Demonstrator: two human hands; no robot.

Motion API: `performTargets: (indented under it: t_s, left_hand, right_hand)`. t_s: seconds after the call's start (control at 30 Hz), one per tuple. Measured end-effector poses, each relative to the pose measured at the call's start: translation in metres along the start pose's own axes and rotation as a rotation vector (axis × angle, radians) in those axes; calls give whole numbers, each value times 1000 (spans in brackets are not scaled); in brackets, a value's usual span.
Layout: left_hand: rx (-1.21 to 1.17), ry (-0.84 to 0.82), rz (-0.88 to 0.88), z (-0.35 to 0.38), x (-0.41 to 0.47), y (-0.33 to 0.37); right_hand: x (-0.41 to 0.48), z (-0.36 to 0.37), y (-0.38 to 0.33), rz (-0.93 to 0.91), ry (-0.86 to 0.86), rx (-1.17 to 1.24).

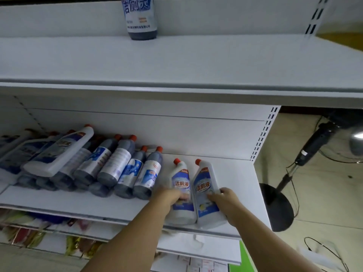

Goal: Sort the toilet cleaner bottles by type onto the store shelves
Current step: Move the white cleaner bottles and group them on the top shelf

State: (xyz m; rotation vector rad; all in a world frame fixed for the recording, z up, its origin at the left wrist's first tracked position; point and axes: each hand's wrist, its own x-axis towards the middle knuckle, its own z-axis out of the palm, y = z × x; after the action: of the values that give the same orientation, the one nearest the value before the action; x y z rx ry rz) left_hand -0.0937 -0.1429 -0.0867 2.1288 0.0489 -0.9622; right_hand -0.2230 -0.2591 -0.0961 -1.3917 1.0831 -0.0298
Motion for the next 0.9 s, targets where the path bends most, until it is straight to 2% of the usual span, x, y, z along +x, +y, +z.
performTargets:
  t_s: [0.1,0.2,0.27,0.43,0.6,0.73,0.9]
  left_hand:
    - [-159,-79,2,2,-21,-19]
    - [-340,-130,113,-12,-45,-39]
    - [-452,-98,202,-37,-63,-56]
    - [-661,86,326,-141,-114,-87]
    - [-805,344,446,-254,-173,-107]
    - [-901,482,524,-338,-205,-127]
    - [-841,625,621,-458,-236,-162]
  right_hand:
    - [-16,-10,7,-57,-47,74]
    - [-34,-6,2,-141,-169,160]
    - [-46,10,-9,-210,-282,195]
    - [-90,91,-53,-352,-625,237]
    - [-151,194,-105,-482,-822,165]
    - [-203,277,-141,-590,-917,103]
    - [-260,388,-186,-732,-922,77]
